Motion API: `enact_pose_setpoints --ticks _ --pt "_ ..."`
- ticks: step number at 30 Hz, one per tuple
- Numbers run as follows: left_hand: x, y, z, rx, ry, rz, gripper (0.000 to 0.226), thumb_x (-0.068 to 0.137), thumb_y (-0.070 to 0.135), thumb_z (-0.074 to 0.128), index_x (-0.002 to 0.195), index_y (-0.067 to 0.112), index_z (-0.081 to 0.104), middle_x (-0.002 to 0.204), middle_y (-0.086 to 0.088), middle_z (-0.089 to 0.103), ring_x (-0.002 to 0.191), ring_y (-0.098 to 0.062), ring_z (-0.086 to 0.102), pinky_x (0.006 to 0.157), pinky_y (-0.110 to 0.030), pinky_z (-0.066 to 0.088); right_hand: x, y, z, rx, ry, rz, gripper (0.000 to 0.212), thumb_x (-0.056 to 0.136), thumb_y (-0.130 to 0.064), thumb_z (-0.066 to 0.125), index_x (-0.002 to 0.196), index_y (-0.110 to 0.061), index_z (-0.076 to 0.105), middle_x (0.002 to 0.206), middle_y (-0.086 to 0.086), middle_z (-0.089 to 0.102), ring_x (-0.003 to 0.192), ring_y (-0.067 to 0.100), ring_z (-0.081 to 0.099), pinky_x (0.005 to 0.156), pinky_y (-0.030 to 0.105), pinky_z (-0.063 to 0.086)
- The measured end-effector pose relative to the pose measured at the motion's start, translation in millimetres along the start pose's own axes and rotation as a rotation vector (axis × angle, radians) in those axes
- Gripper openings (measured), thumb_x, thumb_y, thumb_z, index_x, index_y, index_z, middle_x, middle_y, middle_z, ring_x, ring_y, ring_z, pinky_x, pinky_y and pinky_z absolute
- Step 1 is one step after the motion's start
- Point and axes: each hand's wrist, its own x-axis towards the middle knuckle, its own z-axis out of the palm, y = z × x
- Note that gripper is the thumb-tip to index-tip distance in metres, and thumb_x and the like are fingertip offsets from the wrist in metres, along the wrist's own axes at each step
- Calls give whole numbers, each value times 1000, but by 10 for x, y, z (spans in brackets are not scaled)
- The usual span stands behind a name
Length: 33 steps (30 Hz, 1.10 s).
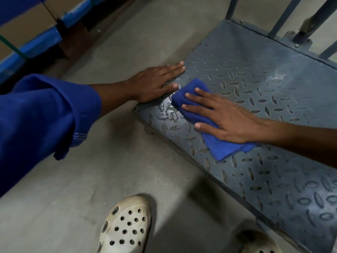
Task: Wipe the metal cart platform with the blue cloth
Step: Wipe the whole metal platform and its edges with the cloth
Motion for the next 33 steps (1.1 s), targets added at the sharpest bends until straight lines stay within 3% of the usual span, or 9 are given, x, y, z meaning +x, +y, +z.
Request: enact_pose_setpoints --ticks 4,7,11,16,18,22,27,29,33 --pt "-3 -1 10 5 22 13 72 110 58 29 170 19 21 178 -2 13 160 -19 28 130 -35 23 -48 -298 114 -4 -22 -117 66 112 -57 37 170 -26 28 180 0 14 168 21 1 136 51 17" --pt "13 -21 30 36 54 31 74 109 60 27 169 18 24 177 -5 17 160 -23 31 129 -41 29 -34 -209 98 -8 -32 -216 63 113 -52 42 169 -24 31 179 0 17 168 22 4 135 50 19" --pt "15 -26 52 39 64 21 73 109 60 29 169 19 24 178 -4 17 159 -23 32 128 -40 30 -12 325 16 5 42 19 66 112 -59 34 168 -23 33 179 4 21 168 25 8 134 55 22" --pt "17 49 105 87 99 -14 71 109 54 25 168 14 27 176 -10 23 160 -30 30 125 -44 30 14 758 -44 53 168 425 90 103 -81 17 165 -20 39 176 11 28 165 37 19 130 61 26" --pt "51 215 196 43 124 -101 72 107 47 23 166 7 28 174 -15 24 161 -31 25 130 -45 22 43 597 19 18 137 355 80 107 -72 25 166 -21 38 177 9 26 165 35 17 132 60 24" --pt "231 459 368 1 201 -182 76 101 40 21 163 -4 30 172 -22 26 162 -34 23 134 -45 14 127 545 -13 13 55 147 65 110 -56 34 167 -24 36 178 2 23 167 24 11 136 44 14" --pt "475 457 370 20 161 -148 80 100 45 13 167 2 20 176 -17 15 165 -28 10 135 -43 8 316 1231 -159 25 94 380 77 105 -68 20 168 -24 31 178 6 22 166 33 14 135 55 18" --pt "527 447 377 26 167 -131 80 100 46 13 167 3 20 177 -17 14 165 -27 9 135 -43 9 394 1346 -186 31 60 361 80 103 -70 20 169 -25 29 179 4 18 167 29 10 137 50 12" --pt "578 423 377 37 172 -110 79 102 46 15 168 5 18 177 -15 12 166 -25 7 135 -44 9 482 1613 -219 72 60 300 68 107 -57 31 168 -26 33 178 0 21 166 21 9 136 37 6"
